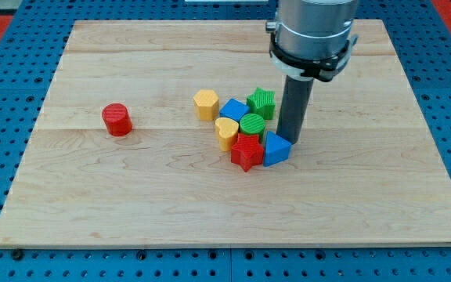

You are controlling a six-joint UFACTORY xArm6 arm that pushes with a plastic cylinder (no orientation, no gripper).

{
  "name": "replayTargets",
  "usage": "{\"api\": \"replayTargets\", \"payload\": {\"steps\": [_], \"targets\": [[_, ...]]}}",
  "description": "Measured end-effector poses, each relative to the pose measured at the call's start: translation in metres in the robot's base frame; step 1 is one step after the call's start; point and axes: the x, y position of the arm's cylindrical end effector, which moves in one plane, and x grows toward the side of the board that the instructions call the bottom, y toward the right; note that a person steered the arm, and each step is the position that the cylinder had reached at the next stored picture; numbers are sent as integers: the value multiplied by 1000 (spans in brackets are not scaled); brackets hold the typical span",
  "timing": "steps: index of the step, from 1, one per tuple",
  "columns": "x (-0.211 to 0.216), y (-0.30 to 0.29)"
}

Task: Push yellow hexagon to the blue cube

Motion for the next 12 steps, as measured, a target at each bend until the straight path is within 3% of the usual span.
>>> {"api": "replayTargets", "payload": {"steps": [3,6,8,10,11,12], "targets": [[-9,13],[-122,25],[-123,26],[-131,-88],[-119,-149],[-79,-176]]}}
